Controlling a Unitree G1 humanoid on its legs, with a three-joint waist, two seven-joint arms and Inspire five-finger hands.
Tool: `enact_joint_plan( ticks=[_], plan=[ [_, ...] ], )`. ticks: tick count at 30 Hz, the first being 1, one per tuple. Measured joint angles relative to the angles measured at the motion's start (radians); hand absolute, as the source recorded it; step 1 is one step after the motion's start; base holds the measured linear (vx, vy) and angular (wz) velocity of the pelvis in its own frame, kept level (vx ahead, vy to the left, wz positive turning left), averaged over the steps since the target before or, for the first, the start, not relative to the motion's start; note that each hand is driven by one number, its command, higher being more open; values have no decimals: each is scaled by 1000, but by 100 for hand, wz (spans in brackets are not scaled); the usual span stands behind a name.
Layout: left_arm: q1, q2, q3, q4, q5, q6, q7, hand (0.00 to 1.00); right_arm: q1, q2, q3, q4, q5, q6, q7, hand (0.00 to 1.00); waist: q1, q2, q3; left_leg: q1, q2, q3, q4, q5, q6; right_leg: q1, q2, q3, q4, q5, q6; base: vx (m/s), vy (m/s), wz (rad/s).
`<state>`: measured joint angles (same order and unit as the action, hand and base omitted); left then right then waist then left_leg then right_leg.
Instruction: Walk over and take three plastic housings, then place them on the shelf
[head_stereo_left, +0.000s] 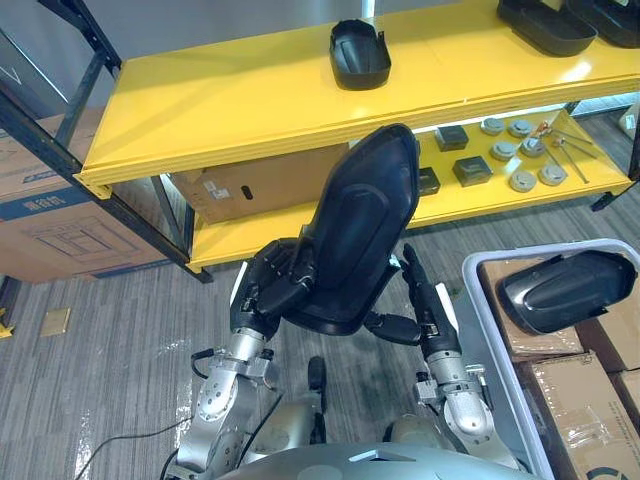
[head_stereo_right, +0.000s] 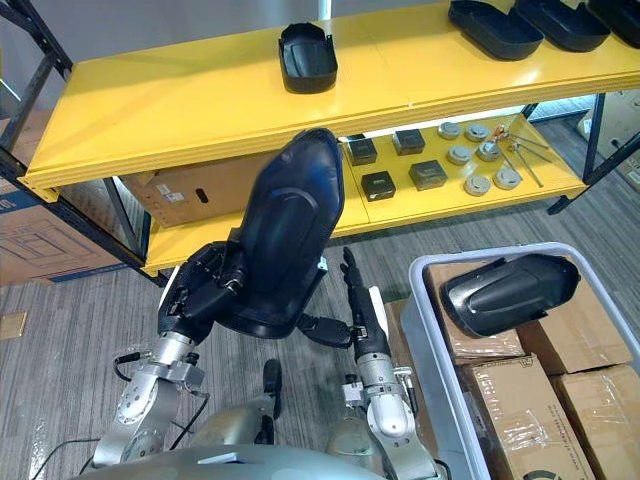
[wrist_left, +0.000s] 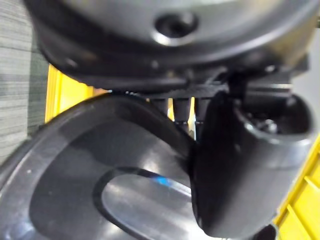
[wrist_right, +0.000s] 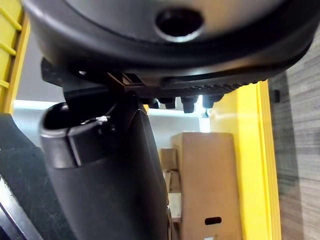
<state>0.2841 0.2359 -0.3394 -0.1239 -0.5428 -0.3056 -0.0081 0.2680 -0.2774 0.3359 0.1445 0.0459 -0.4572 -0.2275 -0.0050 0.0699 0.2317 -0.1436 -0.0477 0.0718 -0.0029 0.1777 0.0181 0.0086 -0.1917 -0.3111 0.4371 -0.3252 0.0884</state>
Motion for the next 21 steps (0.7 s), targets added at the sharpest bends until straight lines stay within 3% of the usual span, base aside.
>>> enact_joint_plan(
  ticks=[4, 5, 8, 11, 13, 15, 18, 20, 21],
  plan=[
    [9, -11, -2, 28, -6, -2, 2, 0, -9, -8, 11, 11, 1, -2, -14, 100, 3, 17, 15, -54, 14, 44, 191, -111, 3, 16, -21, 14, 13, -6, 1, -26, 62, -19],
    [19, -16, 1, 32, -11, -2, 3, 0, -6, -7, 15, 11, 3, -2, -17, 100, 1, 12, 21, -87, 33, 70, 335, -181, 16, 25, -29, 19, 35, -24, 5, -2, 94, -20],
    [62, -37, 10, 36, -43, -2, -5, 0, 4, -2, 22, 11, 18, -2, -18, 100, 1, 11, 10, -93, 37, 96, 546, -356, 35, 61, -61, 54, 127, -107, 31, 83, 155, -30],
    [70, -44, 29, 31, -40, 2, -14, 0, 4, 11, 23, 9, 18, -2, -23, 100, 2, 23, -2, -89, 21, 119, 597, -423, 65, 71, -84, 73, 171, -107, 23, 165, 186, -16],
    [69, -37, 64, 18, -39, 11, -17, 0, -1, 40, 25, 9, 17, -1, -29, 100, -3, -3, 14, -67, 2, 122, 610, -455, 94, -65, -127, 134, 441, -29, -65, 184, 141, -4],
    [70, -28, 70, 2, -40, 24, -16, 0, 7, 61, 25, 6, 17, -2, -42, 100, -3, -18, 16, -21, 2, 119, 585, -466, 101, -115, -102, 162, 446, -28, -55, 186, 81, 2],
    [68, -22, 70, -44, -40, 22, -7, 0, 13, 74, 7, -43, 18, -8, -46, 100, -1, -26, 1, 15, 4, 113, 520, -464, 104, -196, -18, 184, 234, -10, -26, 182, 33, 0],
    [61, -27, 68, -57, -40, 14, -1, 0, 18, 80, -23, -86, 18, -14, -46, 100, -3, -21, -1, 31, 5, 105, 488, -464, 105, -266, 32, 208, 135, 25, 15, 156, 9, 11],
    [58, -27, 58, -57, -39, 6, 12, 0, 23, 80, -45, -109, 18, -26, -44, 100, -10, -15, -3, 49, 4, 88, 470, -462, 109, -295, 61, 230, 57, 81, 18, 222, -9, 30]
  ],
)
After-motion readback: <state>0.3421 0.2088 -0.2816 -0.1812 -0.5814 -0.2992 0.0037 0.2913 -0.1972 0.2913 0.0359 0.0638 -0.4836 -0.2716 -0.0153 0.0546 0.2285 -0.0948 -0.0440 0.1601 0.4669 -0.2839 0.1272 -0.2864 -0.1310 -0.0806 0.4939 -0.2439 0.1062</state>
